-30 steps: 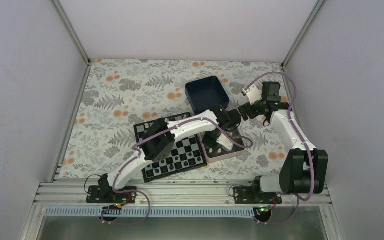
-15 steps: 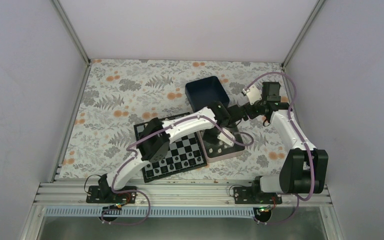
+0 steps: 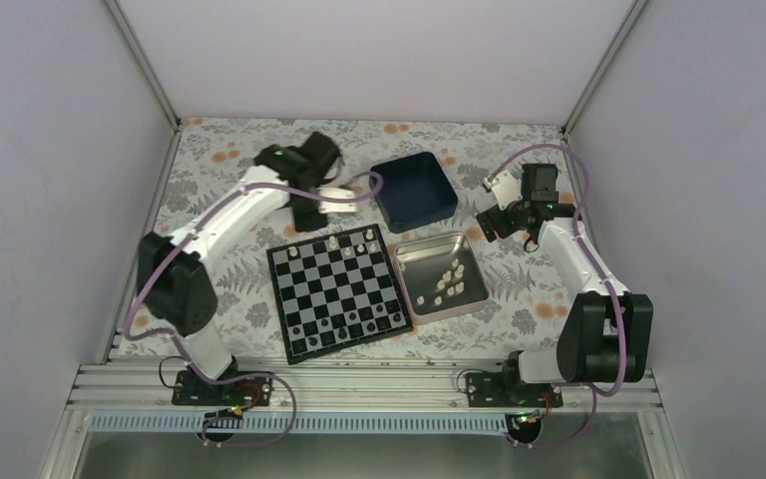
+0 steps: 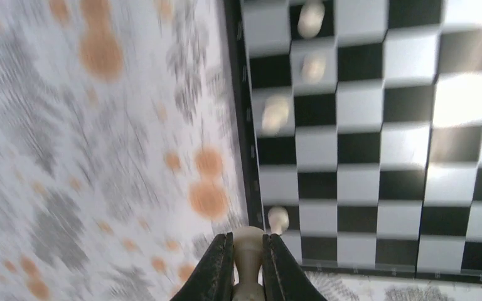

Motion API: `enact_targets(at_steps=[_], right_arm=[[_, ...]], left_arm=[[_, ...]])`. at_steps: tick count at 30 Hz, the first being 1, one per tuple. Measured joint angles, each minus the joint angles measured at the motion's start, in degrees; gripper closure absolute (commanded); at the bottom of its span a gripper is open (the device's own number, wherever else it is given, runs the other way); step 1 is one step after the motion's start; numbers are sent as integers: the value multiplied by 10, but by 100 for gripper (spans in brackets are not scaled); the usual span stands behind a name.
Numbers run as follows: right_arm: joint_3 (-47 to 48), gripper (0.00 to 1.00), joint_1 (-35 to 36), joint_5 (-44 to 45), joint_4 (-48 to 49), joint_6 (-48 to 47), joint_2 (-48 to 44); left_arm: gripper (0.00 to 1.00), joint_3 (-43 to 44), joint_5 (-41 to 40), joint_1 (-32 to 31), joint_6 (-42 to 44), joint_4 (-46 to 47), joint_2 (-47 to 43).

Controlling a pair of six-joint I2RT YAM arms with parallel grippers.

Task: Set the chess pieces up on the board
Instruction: Place the chess piece on the chessboard.

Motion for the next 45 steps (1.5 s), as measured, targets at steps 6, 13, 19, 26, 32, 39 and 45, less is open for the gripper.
enact_targets(at_steps=[6,13,19,26,32,39,45], right_arm=[[0,0,0,7,0,0,8],[0,0,0,10,0,0,19],[0,0,0,10,0,0,24],[0,0,0,14,0,0,28],[0,0,0,15,0,0,29],[0,0,0,15,0,0,29],[-1,0,0,15,0,0,30]], left_arm=[[98,-188,21,152,22,56,-83],[98,-282,52,209,42,110,-100],[97,-290,73,219,46,136,-85],[97,-290,89,219,50,153,-54],[97,-290,92,219,52,165,-36],[97,-290,93,219,52,167,-23],[97,-294,93,219,52,167,-20]])
